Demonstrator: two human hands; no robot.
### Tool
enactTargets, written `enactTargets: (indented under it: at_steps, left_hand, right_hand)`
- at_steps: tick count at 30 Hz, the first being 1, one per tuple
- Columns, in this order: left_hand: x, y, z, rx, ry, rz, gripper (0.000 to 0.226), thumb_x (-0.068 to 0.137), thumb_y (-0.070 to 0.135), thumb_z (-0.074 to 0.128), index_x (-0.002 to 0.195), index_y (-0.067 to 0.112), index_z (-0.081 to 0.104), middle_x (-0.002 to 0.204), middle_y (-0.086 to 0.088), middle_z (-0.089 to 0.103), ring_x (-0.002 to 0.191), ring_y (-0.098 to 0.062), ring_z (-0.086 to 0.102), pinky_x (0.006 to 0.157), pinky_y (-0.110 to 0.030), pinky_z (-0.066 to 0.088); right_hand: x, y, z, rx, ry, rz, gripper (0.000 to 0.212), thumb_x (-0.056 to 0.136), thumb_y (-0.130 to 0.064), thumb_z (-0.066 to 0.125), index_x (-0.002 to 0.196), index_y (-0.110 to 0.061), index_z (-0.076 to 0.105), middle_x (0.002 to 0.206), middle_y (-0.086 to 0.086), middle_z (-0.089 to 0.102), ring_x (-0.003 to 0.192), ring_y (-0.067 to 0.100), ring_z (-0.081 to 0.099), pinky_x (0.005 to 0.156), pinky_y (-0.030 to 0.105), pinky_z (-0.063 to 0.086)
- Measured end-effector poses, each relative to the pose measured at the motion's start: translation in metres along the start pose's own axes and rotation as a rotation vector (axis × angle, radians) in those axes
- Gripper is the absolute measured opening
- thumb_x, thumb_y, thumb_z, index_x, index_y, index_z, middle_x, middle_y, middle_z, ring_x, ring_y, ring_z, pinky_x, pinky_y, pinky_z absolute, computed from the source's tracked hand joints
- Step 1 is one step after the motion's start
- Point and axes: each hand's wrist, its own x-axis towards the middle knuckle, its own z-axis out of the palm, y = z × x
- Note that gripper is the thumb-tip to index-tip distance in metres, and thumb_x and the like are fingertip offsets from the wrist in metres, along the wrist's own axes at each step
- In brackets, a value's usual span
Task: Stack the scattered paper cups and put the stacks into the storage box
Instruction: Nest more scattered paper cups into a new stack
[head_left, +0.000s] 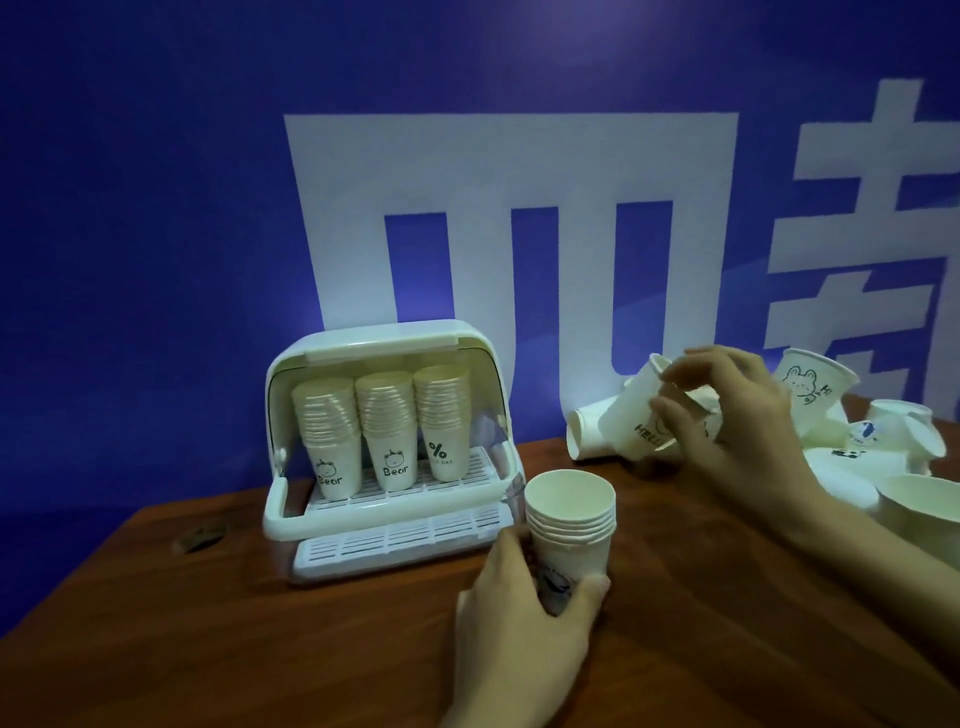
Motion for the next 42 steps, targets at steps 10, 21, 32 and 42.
enactTargets:
  at_steps: [10,21,32,42]
  left_hand:
    - [-0.009,0.006,-0.002,0.050,0.002,0.058,0.067,0.066,0.085,0.053,0.115,0.040,0.051,0.114,0.020,0.065,0.108,-0.011,0.064,0.093,-0.038,0.055]
    - [-0.012,0.009,-0.002,0.059,-0.031,0.155,0.049,0.081,0.071,0.071,0.117,0.044,0.051,0.108,0.021,0.066,0.100,-0.003,0.065,0.086,-0.031,0.056]
    - [-0.012,0.006,0.000,0.016,-0.025,0.155,0.041,0.082,0.064,0.072,0.112,0.044,0.053,0.105,0.023,0.067,0.093,0.001,0.065,0.076,-0.022,0.051]
    - [-0.014,0.007,0.001,0.045,-0.014,0.179,0.045,0.084,0.066,0.071,0.117,0.044,0.049,0.113,0.026,0.062,0.097,0.005,0.060,0.087,-0.027,0.053]
  right_hand:
    - [-0.020,-0.051,-0.019,0.508,-0.143,0.090,0.025,0.095,-0.006,0.064,0.111,-0.026,0.065,0.107,-0.019,0.070,0.109,0.007,0.067,0.092,0.022,0.054]
    - [-0.024,-0.049,-0.019,0.494,-0.234,0.029,0.016,0.095,-0.008,0.067,0.107,-0.018,0.069,0.104,-0.011,0.071,0.104,0.009,0.068,0.086,0.019,0.052]
    - [-0.056,-0.040,0.008,0.293,-0.631,0.076,0.051,0.098,-0.057,0.038,0.126,-0.024,0.065,0.146,-0.015,0.051,0.133,-0.003,0.046,0.110,0.033,0.041]
    - [-0.049,0.007,0.018,0.101,-0.480,0.344,0.052,0.097,-0.055,0.027,0.130,-0.036,0.063,0.160,-0.010,0.035,0.153,0.014,0.020,0.123,0.046,0.020]
